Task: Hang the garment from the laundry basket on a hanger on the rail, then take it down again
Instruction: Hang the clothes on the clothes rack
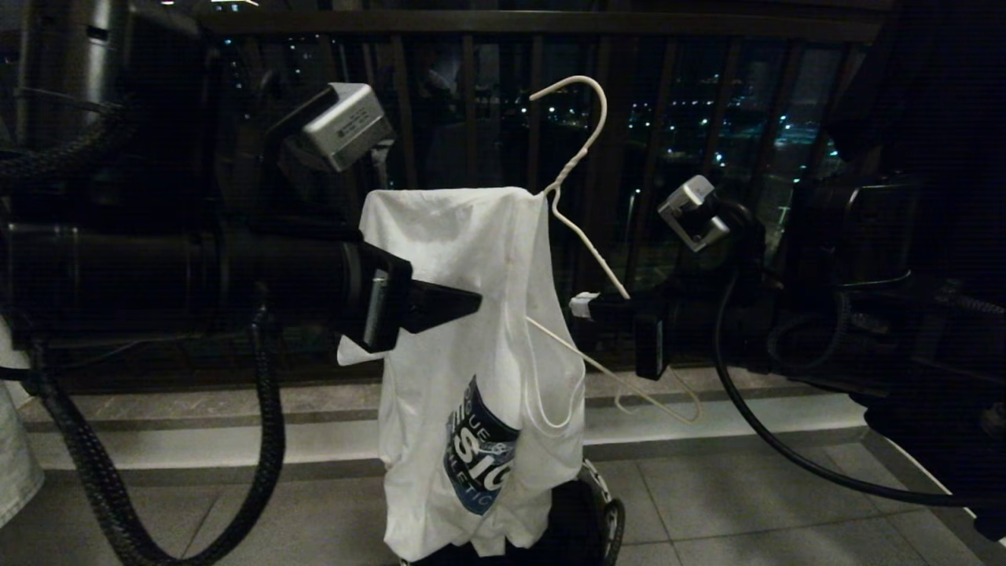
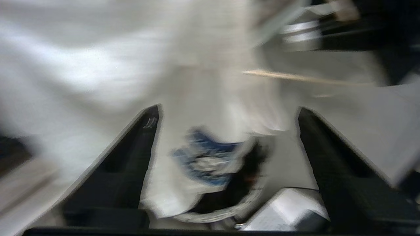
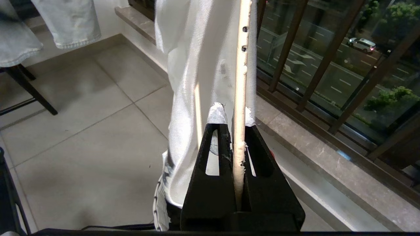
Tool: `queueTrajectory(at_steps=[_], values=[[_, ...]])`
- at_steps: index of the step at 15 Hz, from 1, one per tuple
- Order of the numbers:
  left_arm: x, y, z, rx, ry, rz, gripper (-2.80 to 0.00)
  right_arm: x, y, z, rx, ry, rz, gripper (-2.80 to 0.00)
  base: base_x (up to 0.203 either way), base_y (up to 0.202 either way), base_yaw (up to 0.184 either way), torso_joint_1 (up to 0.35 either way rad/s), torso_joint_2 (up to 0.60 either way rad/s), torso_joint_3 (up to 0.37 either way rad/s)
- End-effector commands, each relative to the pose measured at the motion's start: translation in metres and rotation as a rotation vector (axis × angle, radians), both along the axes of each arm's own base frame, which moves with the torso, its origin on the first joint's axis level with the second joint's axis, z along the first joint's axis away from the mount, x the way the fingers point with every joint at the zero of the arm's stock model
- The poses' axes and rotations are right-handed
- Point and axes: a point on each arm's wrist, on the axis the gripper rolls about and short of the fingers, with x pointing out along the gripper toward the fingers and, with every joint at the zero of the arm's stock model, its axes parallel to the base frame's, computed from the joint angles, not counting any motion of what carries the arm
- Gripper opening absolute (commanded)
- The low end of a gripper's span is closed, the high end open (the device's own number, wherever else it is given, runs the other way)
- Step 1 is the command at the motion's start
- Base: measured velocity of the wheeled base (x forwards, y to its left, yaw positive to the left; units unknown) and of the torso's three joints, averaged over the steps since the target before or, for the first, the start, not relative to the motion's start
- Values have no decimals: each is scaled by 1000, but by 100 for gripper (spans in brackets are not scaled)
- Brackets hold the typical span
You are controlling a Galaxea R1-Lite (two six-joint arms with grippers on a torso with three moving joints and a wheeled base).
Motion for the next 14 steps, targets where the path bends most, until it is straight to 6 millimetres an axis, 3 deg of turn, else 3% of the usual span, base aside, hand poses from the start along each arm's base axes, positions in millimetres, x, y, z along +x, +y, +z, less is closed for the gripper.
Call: queueTrajectory(at_steps=[1,4,7,10,14], values=[[0,25,10,17,-47,74,-280,-1,-1,1,3,-5,3,-280,0,0,0,0,0,0],[8,40,22,45,-114,101,-280,-2,0,1,4,-2,20,-280,0,0,0,0,0,0],[12,55,30,83,-174,-42,-280,-3,0,0,9,5,64,-280,0,0,0,0,0,0],[7,63,48,104,-95,-153,-280,-4,0,-2,19,20,152,-280,0,0,0,0,0,0],[2,65,57,154,-55,-236,-280,10,-18,-2,58,36,332,-280,0,0,0,0,0,0]])
